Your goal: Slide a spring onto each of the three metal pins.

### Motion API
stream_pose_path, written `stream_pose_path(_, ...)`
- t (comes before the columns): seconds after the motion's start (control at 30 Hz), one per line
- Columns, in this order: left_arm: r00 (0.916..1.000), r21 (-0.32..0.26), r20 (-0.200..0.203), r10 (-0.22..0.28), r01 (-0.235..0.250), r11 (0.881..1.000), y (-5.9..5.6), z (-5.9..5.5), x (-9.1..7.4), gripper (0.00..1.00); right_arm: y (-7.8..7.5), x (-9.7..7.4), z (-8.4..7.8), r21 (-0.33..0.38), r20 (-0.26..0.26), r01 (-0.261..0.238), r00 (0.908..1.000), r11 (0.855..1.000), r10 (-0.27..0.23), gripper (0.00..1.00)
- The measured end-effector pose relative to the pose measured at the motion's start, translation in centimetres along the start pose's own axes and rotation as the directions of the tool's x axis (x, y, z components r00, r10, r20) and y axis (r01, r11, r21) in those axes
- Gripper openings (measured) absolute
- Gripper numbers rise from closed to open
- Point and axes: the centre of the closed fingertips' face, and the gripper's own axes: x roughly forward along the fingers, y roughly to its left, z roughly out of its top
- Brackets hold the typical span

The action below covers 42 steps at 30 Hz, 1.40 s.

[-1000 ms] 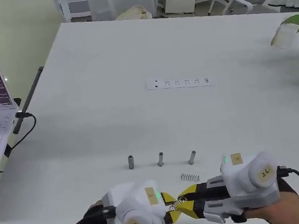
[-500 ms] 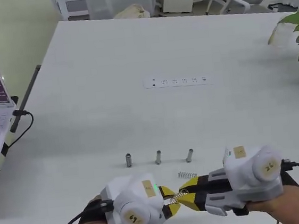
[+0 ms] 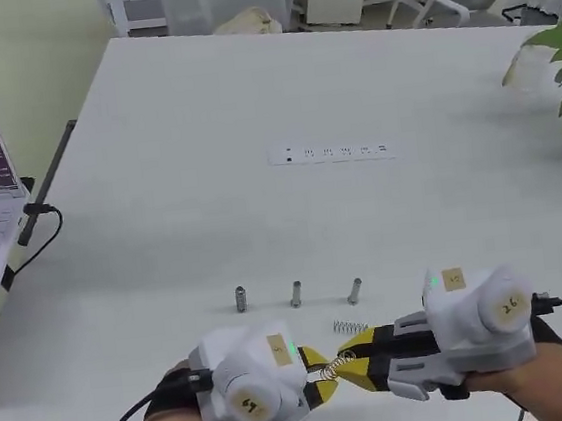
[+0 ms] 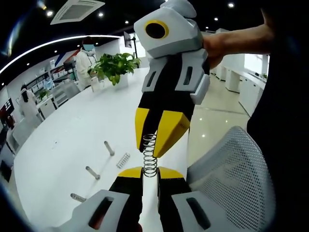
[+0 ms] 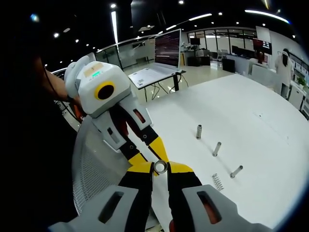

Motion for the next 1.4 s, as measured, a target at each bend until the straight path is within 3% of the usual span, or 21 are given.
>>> stream_pose_path(0.27,0.9997,0.004,0.023,-0.01,0.01,1.0,0.0,0.9,0.1,0.03,-0.1,-0.4,0.1,-0.042,-0.034,-0.008,0.9994,0.999,0.007,0.09)
stream_pose_path(0.43,0.9993,0.012,0.031,-0.022,0.021,1.0,-0.2,1.2,0.2,0.03,0.0,-0.8,-0.2,-0.101,-0.084,-0.027,0.9963,0.995,0.019,0.1)
stream_pose_path(0.77,0.9984,0.026,0.043,-0.038,0.037,0.999,-0.5,1.9,0.3,0.03,-0.2,-1.5,0.1,-0.233,-0.188,-0.071,0.9818,0.97,0.027,0.15)
stream_pose_path(0.97,0.9979,0.032,0.052,-0.039,0.037,0.999,-0.5,2.3,0.2,0.03,0.2,-1.7,0.0,-0.3,-0.249,-0.131,0.9668,0.945,0.055,0.15)
stream_pose_path(1.4,0.9967,0.029,0.069,-0.042,0.04,0.999,-0.3,2.7,0.0,0.02,0.1,-1.5,-0.6,-0.342,-0.291,-0.18,0.9535,0.922,0.078,0.15)
